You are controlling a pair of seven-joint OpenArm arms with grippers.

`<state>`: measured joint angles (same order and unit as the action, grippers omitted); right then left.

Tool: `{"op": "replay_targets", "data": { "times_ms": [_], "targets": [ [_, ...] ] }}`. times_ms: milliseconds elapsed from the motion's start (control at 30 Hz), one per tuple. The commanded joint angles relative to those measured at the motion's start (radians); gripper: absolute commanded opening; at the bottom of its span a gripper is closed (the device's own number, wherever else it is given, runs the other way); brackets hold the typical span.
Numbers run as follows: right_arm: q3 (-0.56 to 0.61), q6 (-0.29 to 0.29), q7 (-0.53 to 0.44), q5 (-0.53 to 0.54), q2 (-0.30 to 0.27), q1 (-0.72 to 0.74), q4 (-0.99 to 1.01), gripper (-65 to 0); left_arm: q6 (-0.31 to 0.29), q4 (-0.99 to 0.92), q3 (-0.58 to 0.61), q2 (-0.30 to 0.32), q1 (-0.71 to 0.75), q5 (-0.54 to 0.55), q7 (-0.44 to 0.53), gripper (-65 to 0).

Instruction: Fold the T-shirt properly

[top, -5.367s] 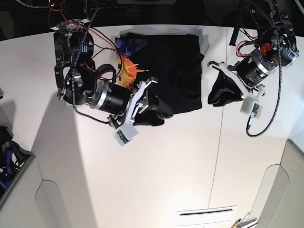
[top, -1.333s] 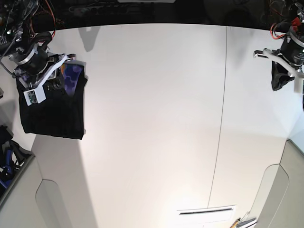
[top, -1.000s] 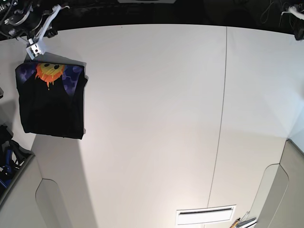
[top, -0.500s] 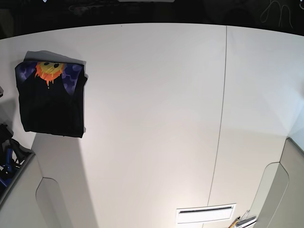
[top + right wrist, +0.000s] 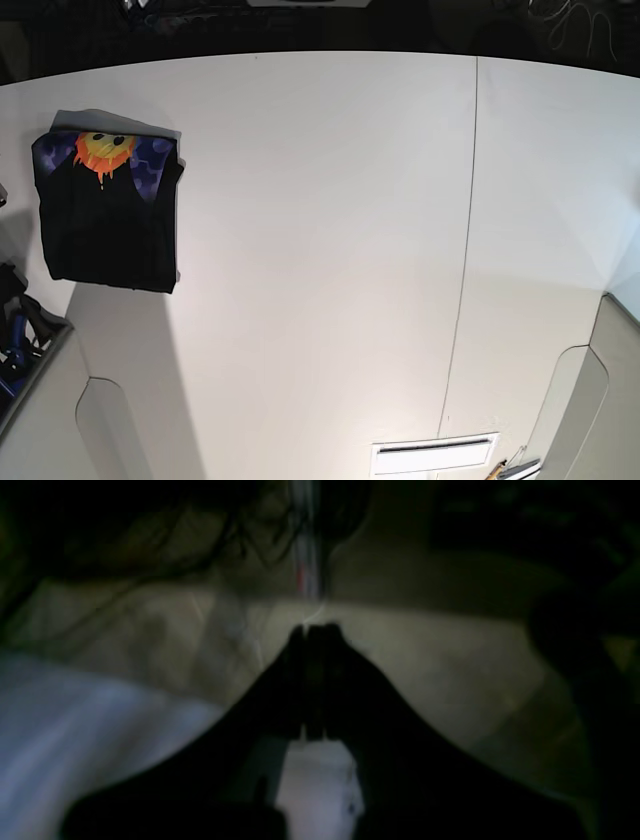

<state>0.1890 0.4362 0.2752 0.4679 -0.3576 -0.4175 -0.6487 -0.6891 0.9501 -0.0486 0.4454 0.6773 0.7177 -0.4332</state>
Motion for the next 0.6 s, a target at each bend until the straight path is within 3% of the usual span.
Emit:
{"op": "replay_targets", "data": {
  "times_ms": [0, 133, 167, 233, 333, 400, 567],
  "targets": [
    [0.001, -0.017, 0.008, -0.019, 0.019, 0.025, 0.029, -65.0, -0.009, -0.008, 0.030, 0.001, -0.024, -0.025, 0.022, -65.0],
    [0.001, -0.055, 0.009, -0.027, 0.096, 0.143, 0.111, -65.0, -0.009, -0.037, 0.129, -0.059, -0.170, -0.196, 0.103, -65.0],
    [0.000, -0.075, 0.009, -0.033, 0.111, 0.165, 0.117, -65.0, 0.021, -0.040, 0.143, -0.078, -0.198, -0.238, 0.105, -65.0],
    [0.000, -0.123, 0.009, -0.074, 0.138, 0.201, 0.118, -65.0, 0.151, -0.045, 0.161, -0.114, -0.245, -0.340, 0.110, -65.0],
    [0.000, -0.222, 0.009, -0.145, 0.172, 0.233, 0.117, -65.0, 0.295, -0.051, 0.169, -0.152, -0.286, -0.466, 0.135, -65.0],
    [0.000, -0.264, 0.009, -0.175, 0.189, 0.243, 0.117, -65.0, 0.351, -0.051, 0.169, -0.163, -0.299, -0.494, 0.159, -65.0],
    [0.000, -0.269, 0.008, -0.175, 0.197, 0.262, 0.115, -65.0, 0.418, -0.053, 0.169, -0.163, -0.318, -0.523, 0.190, -65.0]
  ]
}}
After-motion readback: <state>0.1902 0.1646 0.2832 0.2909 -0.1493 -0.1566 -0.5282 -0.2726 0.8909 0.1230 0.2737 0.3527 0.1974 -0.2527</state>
